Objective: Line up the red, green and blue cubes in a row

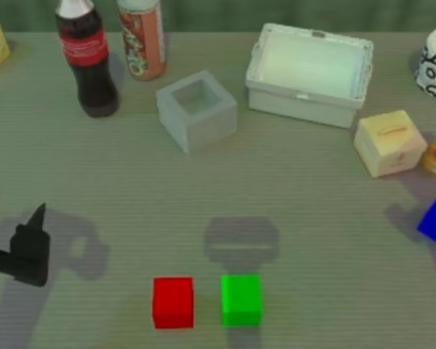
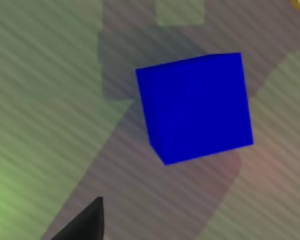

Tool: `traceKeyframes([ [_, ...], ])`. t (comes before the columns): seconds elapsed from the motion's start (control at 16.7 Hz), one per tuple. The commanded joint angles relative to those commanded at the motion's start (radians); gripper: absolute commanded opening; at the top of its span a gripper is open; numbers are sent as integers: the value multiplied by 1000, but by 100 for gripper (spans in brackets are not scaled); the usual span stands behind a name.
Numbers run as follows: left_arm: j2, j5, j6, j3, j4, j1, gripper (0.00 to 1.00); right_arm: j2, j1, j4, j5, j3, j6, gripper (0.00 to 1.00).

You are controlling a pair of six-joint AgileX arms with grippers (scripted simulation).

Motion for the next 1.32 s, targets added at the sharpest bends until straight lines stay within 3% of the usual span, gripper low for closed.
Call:
traceKeyframes([
  [0.24, -296, 3, -94, -200, 168, 132, 100, 241, 11, -138, -1, 186, -103, 100],
  [0.48, -447, 5, -145, -301, 264, 202, 100, 372, 18, -208, -4, 290, -159, 100],
  [0.96, -458, 5, -150, -309, 271, 207, 100, 389, 15, -195, -4, 286, -164, 100],
  [1.32, -458, 5, -150, -309, 271, 207, 100, 484, 19, 30, -4, 165, -160, 100],
])
